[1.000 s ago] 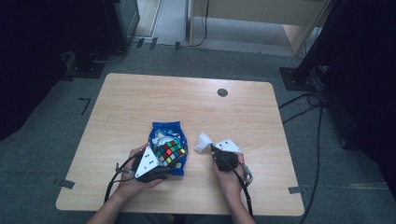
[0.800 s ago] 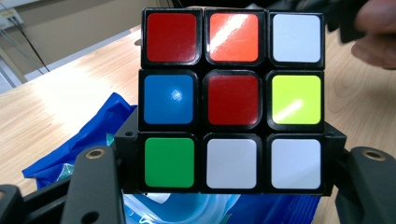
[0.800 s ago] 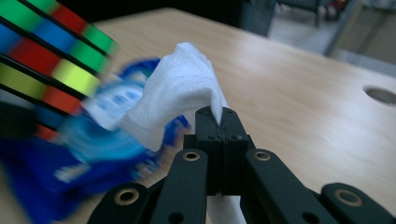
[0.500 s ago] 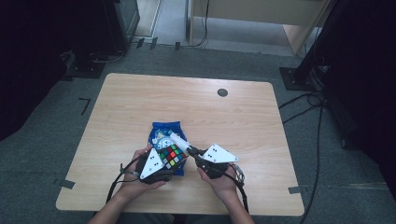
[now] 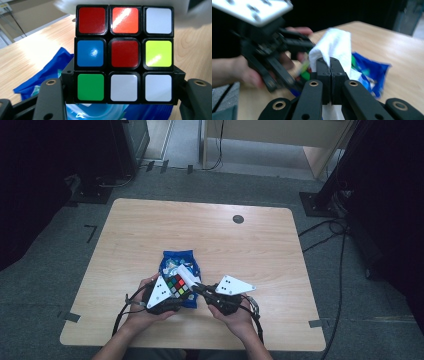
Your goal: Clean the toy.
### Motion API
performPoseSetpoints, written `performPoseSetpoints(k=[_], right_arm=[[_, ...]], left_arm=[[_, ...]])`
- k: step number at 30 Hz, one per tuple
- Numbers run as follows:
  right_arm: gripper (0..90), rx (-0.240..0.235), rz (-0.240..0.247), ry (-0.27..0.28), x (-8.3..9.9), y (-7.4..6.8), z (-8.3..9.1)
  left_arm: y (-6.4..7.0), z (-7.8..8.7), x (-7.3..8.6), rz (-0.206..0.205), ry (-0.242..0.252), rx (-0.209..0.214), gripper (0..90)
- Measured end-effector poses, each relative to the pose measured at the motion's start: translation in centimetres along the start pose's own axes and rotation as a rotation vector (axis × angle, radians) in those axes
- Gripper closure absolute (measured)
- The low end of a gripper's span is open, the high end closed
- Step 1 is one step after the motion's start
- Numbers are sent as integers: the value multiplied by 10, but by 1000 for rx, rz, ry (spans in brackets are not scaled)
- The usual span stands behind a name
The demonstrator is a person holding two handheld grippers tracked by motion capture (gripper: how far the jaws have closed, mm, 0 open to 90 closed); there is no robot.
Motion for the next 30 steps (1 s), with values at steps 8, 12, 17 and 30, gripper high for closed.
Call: performPoseSetpoints(k=[8,12,17,30], right_arm=[[892,104,-142,-30,10,26,-1],[888,68,-134,-13,8,18,-3],[880,-35,-69,24,-2,-2,-1],[886,196,-209,-106,25,54,7]], left_arm=[[15,-2,-4,-44,18,71,340],[18,-7,-2,-52,-13,65,340],[12,-7,0,-34,-26,47,340],[-8,8,-6,83,63,51,340]])
Point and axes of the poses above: each handheld gripper's, and its own axes: z roughly backward along the jaws, x roughly out of its underside, y roughly to its right, the point moved 5 cm from there along -z, roughly forward along the jaws, and after that the axes turned 6 degrees about -z, right-handed, at the moved point
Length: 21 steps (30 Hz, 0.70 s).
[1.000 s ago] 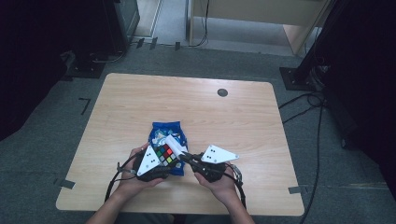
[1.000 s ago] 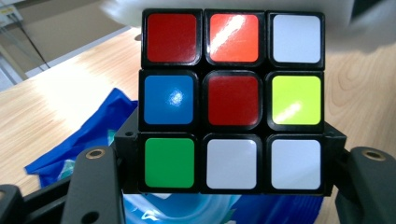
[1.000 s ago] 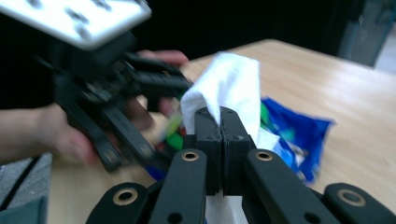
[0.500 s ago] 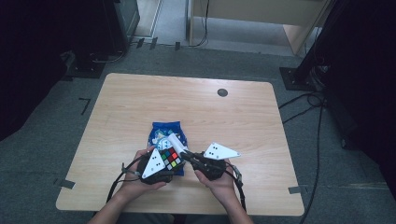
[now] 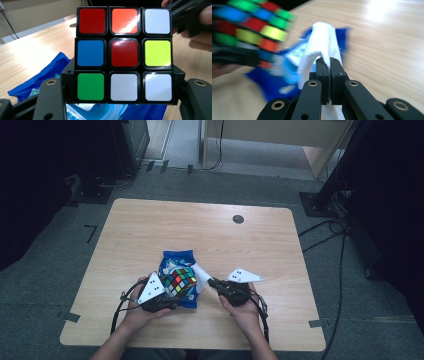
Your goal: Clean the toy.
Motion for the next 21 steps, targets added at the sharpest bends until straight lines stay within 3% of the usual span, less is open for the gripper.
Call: performPoseSetpoints(k=[4,11,17,21], right_arm=[[874,89,-75,5,1,18,6],[591,101,-110,87,-10,12,13],[481,3,-150,145,-22,-16,15],[387,-98,-228,127,-25,-36,10]], left_arm=[[-2,1,-1,22,10,0,340],[-4,1,-1,51,18,-17,340],[-3,-1,-1,51,12,-15,340],[0,-3,-1,43,8,-15,340]])
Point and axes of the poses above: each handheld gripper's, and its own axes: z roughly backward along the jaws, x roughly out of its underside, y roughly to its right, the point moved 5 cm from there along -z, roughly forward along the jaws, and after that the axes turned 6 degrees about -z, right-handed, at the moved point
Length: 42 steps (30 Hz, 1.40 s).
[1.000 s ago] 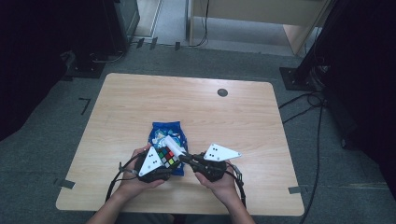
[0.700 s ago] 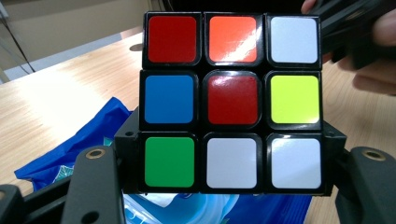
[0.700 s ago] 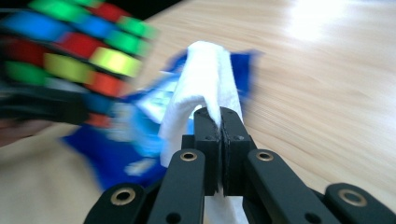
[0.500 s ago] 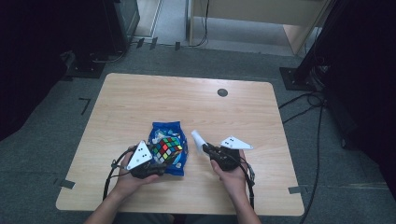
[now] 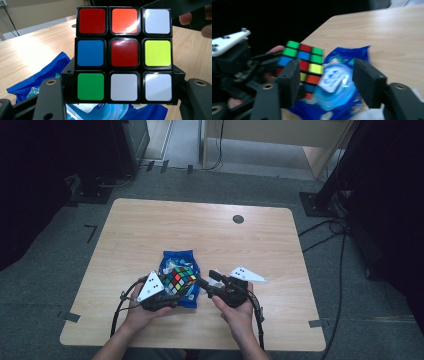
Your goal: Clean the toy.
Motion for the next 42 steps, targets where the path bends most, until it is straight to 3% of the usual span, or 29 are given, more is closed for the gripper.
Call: performPoseSetpoints(k=[6,8,11,13,16,20,22,24,27,29,32,35,38,42], right_arm=[[232,-85,-114,-20,8,-17,-12],[230,-68,-129,-35,11,-19,-17],[330,-41,-155,-44,15,-20,-20],[334,-29,-155,-42,16,-20,-20],[345,8,-99,-36,16,-25,-19],[344,94,110,-67,20,-39,-23],[338,89,197,-115,25,-45,-27],[335,53,182,-111,23,-44,-27],[322,-32,93,-44,14,-38,-18],[325,-46,62,5,9,-30,-11],[332,-53,37,9,11,-15,-8],[308,-25,68,-61,27,-7,-19],[278,-46,104,-122,41,-15,-35],[265,-19,173,-118,49,-26,-46]], left_arm=[[7,-3,-1,-21,8,-10,340],[9,-3,-2,-26,10,-7,340],[13,-5,-2,-40,9,-4,339],[15,-6,-2,-48,4,-5,339],[16,-7,-1,-45,-3,-3,338],[16,-8,-1,-50,-14,-8,338],[15,-7,0,-43,-22,-9,337],[10,-5,-1,3,-8,6,338],[-3,-1,-1,77,5,0,338],[-16,4,-1,151,24,-9,338],[-32,12,0,227,51,-23,338],[-37,16,-3,266,80,-15,338],[-32,15,-5,273,90,8,338],[-22,10,-7,253,82,29,338]])
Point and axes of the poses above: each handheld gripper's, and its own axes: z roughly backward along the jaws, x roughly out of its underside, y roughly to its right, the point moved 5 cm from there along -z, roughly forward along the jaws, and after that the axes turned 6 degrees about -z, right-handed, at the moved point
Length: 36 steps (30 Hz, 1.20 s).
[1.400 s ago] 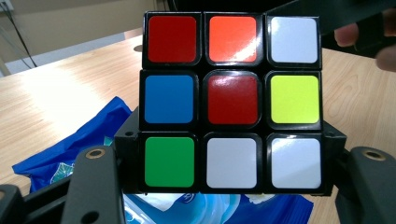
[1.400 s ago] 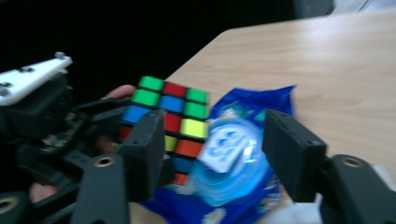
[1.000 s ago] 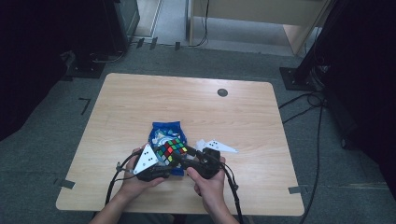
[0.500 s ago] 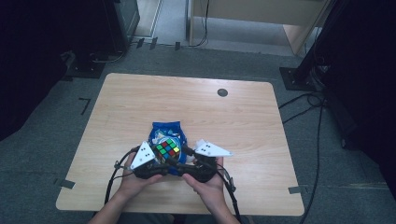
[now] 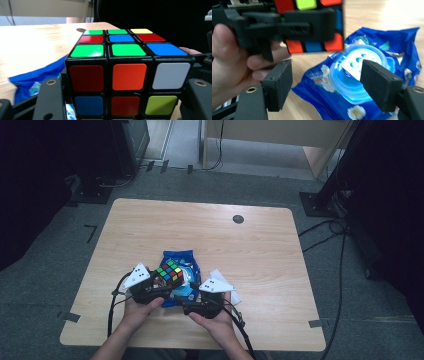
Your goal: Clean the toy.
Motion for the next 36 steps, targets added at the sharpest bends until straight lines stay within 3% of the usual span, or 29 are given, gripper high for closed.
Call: performPoseSetpoints(k=[6,14,18,20,22,23,24,25,26,29,36], right_arm=[[271,28,6,33,3,-9,-6],[319,57,22,57,3,-10,-6],[328,70,63,46,4,-8,-6],[339,86,109,40,3,-6,-5],[341,152,203,33,3,0,-2],[341,173,215,29,2,3,0],[341,188,207,29,1,9,2],[341,183,175,34,1,13,4],[342,167,174,41,1,16,5],[342,203,240,24,3,14,5],[344,211,261,41,1,14,7]], left_arm=[[7,-5,1,11,-5,22,337],[13,-8,2,-5,-24,32,337],[12,-10,4,-26,-60,20,335],[11,-9,4,-26,-71,30,332],[10,-7,2,-16,-69,51,334],[9,-6,1,-8,-67,60,337],[9,-6,0,0,-66,68,339],[8,-7,1,12,-69,79,339],[8,-8,2,21,-78,85,339],[7,-9,4,34,-89,94,339],[5,-10,3,84,-81,119,333]])
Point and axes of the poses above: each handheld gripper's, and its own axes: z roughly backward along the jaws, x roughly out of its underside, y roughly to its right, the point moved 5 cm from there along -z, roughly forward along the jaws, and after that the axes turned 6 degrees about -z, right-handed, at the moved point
